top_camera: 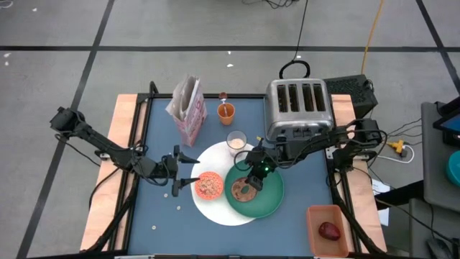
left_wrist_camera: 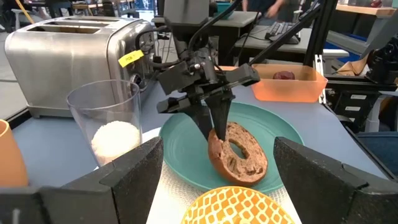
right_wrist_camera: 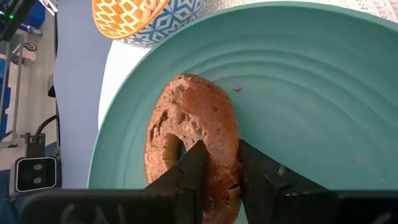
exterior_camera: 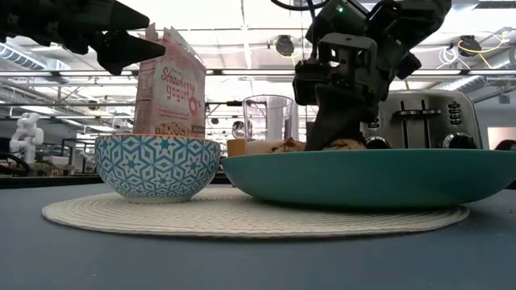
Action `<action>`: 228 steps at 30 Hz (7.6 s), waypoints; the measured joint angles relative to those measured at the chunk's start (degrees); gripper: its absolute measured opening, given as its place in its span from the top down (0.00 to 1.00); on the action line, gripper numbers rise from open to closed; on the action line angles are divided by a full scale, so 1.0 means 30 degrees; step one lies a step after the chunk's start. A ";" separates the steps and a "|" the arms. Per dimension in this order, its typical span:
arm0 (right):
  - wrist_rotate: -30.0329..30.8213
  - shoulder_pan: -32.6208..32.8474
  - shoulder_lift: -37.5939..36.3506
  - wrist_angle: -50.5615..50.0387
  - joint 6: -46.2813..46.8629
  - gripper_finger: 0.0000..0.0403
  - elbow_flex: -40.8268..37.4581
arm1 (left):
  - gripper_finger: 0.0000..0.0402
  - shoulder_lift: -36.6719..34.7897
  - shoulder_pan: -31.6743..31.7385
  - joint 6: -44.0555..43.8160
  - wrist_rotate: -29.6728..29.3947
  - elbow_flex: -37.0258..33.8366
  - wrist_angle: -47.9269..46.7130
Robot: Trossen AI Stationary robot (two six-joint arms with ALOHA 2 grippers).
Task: Arrange a breakfast setting
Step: Put the toast bread on the green plate, then put the apple on the green plate
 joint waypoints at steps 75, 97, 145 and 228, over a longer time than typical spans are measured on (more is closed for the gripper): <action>-0.4567 0.2266 -0.9083 -0.7090 0.5025 0.20 -0.0015 | 0.23 0.0000 0.0006 -0.0111 0.0000 0.0000 -0.0015; 0.4650 1.2361 -1.0848 -1.8262 1.4957 0.19 0.3990 | 0.23 0.0000 0.0006 -0.0866 0.0000 0.0000 -0.0022; 0.1661 2.0298 -0.0934 -2.0748 1.9407 0.19 0.5967 | 0.23 0.0000 0.0006 -0.1077 -0.0007 0.0000 0.0000; 1.2207 1.5909 -0.6917 -1.8742 1.2592 0.31 0.5960 | 0.23 0.0000 0.0006 -0.1106 -0.0014 0.0000 0.0007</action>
